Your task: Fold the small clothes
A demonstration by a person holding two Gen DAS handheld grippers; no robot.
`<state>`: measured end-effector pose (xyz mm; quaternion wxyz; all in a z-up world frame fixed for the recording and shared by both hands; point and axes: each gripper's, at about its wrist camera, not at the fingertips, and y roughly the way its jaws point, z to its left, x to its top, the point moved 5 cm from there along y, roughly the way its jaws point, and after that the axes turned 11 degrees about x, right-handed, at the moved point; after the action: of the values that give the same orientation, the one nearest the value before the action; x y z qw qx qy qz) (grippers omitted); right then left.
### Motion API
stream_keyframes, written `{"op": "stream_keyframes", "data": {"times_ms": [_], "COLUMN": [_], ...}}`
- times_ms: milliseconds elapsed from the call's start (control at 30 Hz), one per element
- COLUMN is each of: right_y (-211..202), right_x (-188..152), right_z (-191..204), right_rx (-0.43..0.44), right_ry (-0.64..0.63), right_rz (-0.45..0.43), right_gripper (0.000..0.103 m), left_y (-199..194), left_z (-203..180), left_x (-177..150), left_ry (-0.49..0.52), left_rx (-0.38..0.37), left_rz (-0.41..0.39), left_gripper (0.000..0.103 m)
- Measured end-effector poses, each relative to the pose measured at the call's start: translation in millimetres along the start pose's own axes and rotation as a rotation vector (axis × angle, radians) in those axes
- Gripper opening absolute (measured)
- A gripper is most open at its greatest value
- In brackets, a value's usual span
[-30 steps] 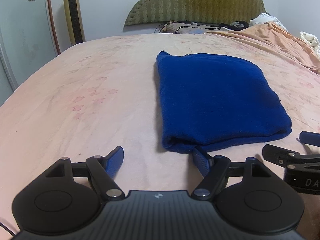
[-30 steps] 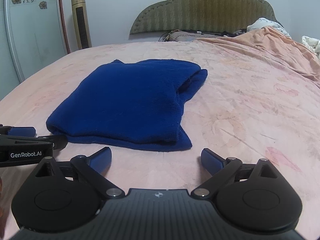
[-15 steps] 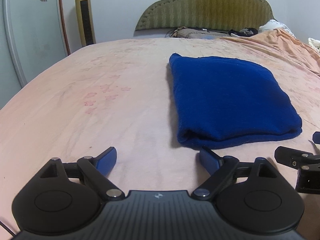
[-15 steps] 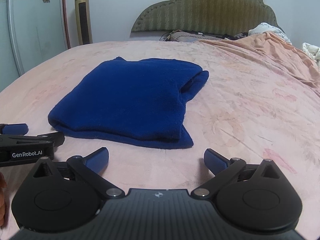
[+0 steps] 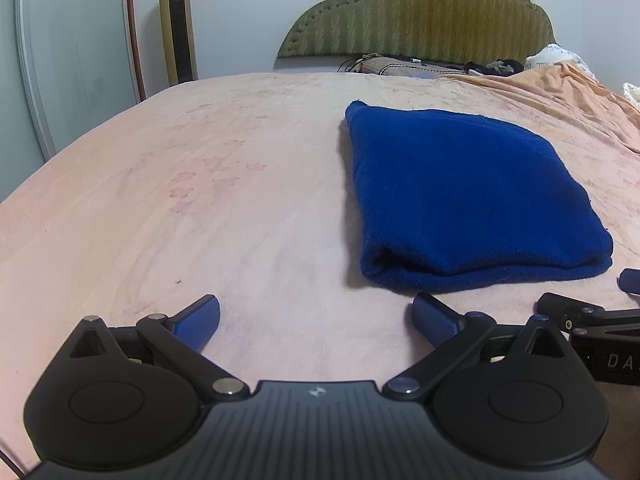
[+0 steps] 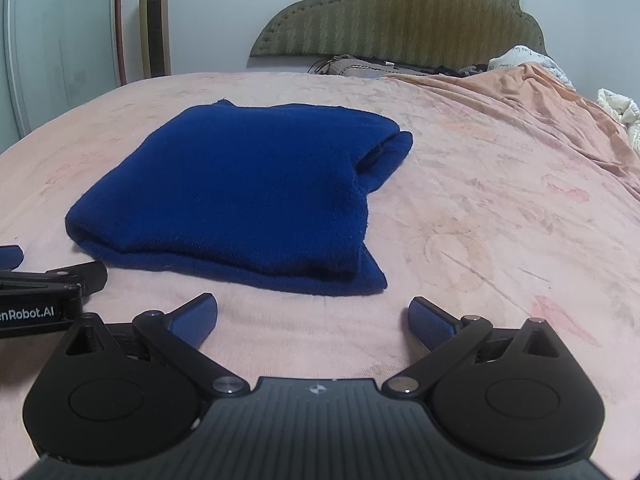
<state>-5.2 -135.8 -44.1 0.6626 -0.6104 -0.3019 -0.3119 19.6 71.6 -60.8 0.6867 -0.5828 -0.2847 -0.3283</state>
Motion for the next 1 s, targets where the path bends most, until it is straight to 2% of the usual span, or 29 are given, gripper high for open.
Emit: {"op": "stream_keyframes", "data": {"times_ms": [1000], "right_y": [1.9], "right_x": [0.8], "right_z": [-2.5], "right_rx": [0.025], "right_ry": [0.034], "right_rz": [0.003], "right_gripper": [0.103], "left_y": [0.0], "left_z": [1.5], "left_x": [-0.4], "left_ry": [0.001], "left_rx": [0.0], "left_rz": [0.0], "left_gripper": [0.103]}}
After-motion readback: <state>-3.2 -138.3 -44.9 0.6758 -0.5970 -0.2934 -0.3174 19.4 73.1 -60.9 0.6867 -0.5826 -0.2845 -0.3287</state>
